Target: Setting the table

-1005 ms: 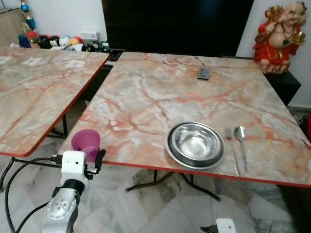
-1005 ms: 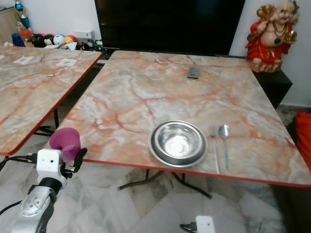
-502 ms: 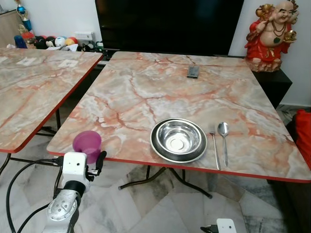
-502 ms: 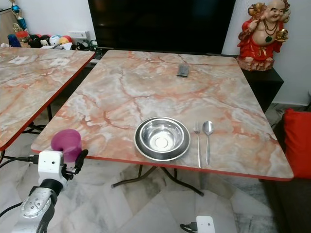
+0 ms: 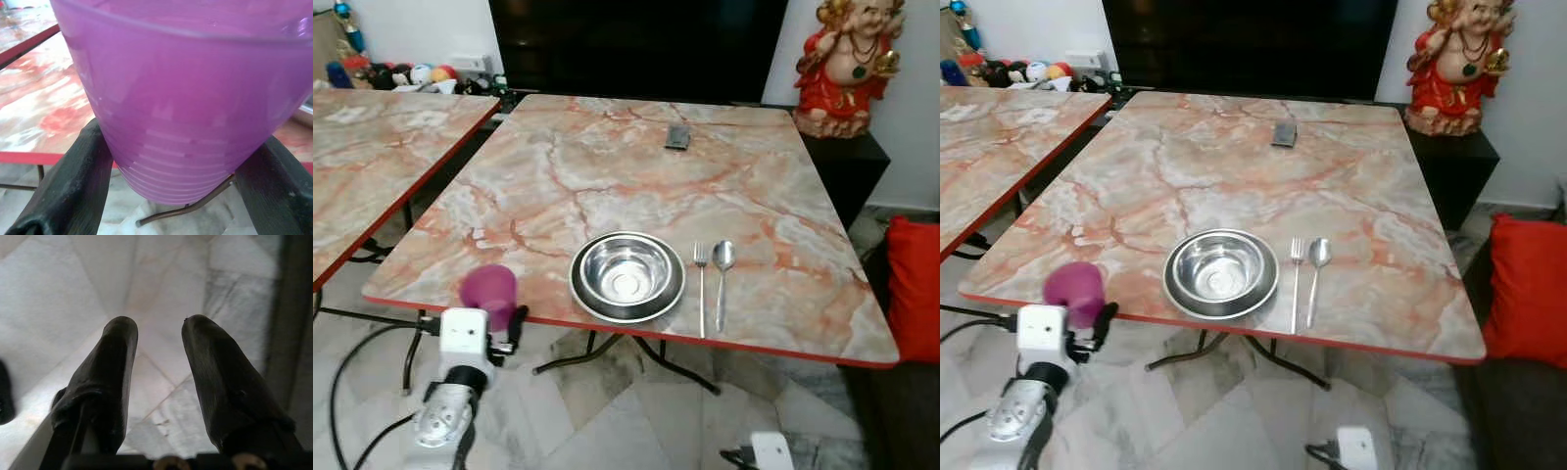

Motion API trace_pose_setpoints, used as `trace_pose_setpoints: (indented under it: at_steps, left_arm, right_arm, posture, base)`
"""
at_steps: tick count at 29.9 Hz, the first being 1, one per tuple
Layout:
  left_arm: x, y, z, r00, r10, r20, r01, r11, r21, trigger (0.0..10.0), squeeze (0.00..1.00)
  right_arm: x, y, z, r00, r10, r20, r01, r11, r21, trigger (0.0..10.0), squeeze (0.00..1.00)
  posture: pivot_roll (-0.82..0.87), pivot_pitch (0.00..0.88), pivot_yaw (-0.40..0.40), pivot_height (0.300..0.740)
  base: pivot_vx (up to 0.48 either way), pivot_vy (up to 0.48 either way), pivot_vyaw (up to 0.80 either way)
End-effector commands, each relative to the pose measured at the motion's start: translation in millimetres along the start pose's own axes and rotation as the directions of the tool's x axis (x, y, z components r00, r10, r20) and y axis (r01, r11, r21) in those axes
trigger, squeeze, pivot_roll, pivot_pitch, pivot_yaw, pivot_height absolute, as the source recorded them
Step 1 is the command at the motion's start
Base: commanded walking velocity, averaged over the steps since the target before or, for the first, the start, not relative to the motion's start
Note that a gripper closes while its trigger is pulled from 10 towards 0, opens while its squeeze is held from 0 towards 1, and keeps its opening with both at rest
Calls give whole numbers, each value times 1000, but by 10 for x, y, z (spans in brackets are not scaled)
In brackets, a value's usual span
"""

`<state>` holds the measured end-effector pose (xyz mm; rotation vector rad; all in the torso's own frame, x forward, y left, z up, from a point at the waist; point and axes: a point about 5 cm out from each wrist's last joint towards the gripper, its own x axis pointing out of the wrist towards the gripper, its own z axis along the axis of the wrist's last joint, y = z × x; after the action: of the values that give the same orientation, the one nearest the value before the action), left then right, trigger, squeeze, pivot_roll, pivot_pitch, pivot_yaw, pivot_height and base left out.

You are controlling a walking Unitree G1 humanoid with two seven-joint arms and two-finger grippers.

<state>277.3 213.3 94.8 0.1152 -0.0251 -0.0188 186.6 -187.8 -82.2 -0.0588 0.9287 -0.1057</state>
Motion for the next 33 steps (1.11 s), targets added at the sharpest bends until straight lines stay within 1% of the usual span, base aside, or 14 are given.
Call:
trace_pose_setpoints:
  at_steps: [1,3,7,12,13,16,20,27,33]
  left_arm:
    - [-5,58,43,1000,6,12,-6,1000,-1,10000,0]
    - [-6,61,48,1000,1,13,-1,1000,-8,10000,0]
    - [-27,61,68,999,-40,14,40,999,-12,10000,0]
    - [-82,98,76,995,-96,5,95,993,68,10000,0]
    - [-94,100,96,993,-122,13,120,988,93,10000,0]
    - [-92,94,128,988,-155,21,152,983,104,10000,0]
    - [-80,102,155,989,-143,30,140,986,91,10000,0]
    - [-39,44,202,990,-129,57,126,991,53,10000,0]
    - [-12,13,239,988,-136,73,133,990,44,10000,0]
  right_arm:
    - [0,48,0,1000,11,0,-11,1000,7,10000,0]
    - [-1,50,-2,1000,11,0,-11,1000,8,10000,0]
    - [-4,55,-17,1000,12,-3,-12,1000,7,10000,0]
    - [-9,51,-40,1000,11,-6,-11,1000,8,10000,0]
    - [-10,51,-45,1000,11,-7,-11,1000,8,10000,0]
    - [-11,46,-50,1000,12,-9,-12,1000,6,10000,0]
    - [-14,24,-68,1000,10,-15,-10,1000,6,10000,0]
    - [-17,0,-90,1000,7,-23,-7,1000,6,10000,0]
    - [-18,4,-98,999,8,-31,-8,1000,5,10000,0]
  posture:
    - [18,78,-15,740]
    - [17,81,-15,740]
    - [16,85,-16,740]
    - [18,88,-15,740]
    - [18,88,-15,740]
    - [21,90,-19,740]
    - [19,92,-20,740]
    - [19,94,-21,740]
    - [19,92,-20,740]
  base:
    - [0,0,0]
    - [0,0,0]
    - [0,0,0]
    - [0,0,0]
    - [0,0,0]
    - [0,0,0]
    - [0,0,0]
    - [0,0,0]
    - [298,0,0]
